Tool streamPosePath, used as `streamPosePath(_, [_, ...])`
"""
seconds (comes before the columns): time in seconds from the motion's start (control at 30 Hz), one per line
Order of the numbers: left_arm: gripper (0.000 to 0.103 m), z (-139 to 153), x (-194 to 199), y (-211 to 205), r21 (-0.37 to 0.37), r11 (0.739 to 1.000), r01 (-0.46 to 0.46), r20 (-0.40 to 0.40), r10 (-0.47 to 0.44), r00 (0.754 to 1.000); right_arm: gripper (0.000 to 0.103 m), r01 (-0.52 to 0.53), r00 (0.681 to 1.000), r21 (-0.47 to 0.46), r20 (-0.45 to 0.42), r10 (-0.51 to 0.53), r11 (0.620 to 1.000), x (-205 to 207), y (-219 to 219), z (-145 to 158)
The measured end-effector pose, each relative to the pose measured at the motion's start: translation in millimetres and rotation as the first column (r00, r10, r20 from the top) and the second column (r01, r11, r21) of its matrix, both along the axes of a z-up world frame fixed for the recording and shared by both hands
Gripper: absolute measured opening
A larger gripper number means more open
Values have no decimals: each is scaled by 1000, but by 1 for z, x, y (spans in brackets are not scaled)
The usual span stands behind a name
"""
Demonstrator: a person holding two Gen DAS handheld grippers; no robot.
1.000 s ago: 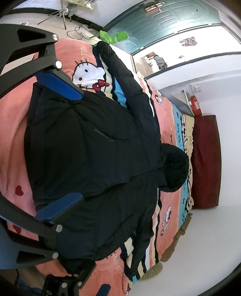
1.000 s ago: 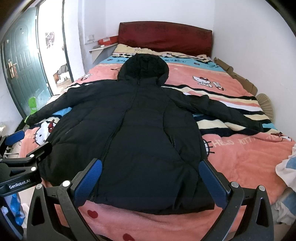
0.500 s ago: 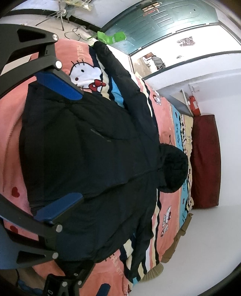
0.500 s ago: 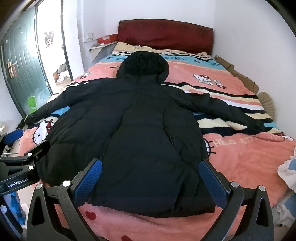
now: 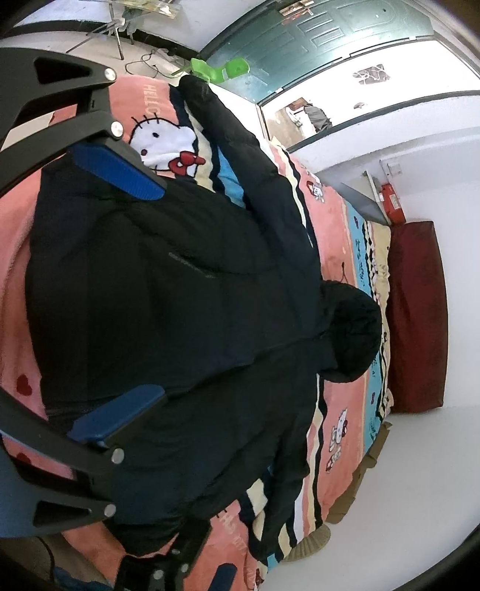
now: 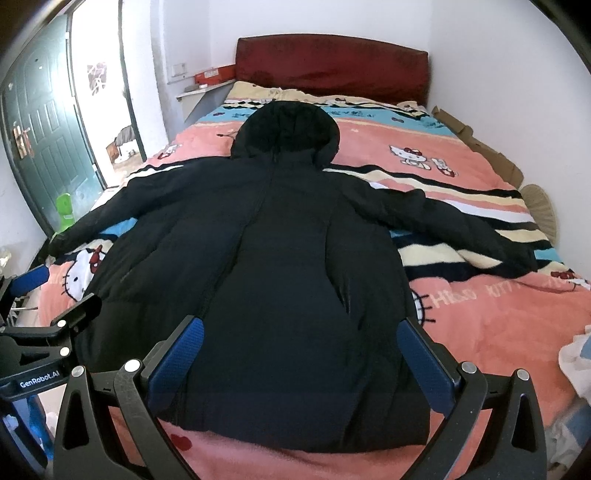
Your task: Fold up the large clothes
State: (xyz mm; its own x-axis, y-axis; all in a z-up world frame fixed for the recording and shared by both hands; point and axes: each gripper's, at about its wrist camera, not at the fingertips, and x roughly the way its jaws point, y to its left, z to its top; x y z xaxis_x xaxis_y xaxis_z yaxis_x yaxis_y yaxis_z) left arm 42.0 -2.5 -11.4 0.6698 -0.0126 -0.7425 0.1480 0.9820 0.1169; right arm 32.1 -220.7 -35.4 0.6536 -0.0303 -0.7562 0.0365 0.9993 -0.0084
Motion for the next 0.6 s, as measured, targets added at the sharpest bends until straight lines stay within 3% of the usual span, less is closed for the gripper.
streamPosePath(0.3, [101,28,43,17,-57,998,-8,25,10,1000,102,34,999,10,22,-34,999,40,-24,18])
streamPosePath(0.6, [101,69,101,40,-130,991,-36,87,48,995,102,185,977,76,96,-191,980,97,-103,46])
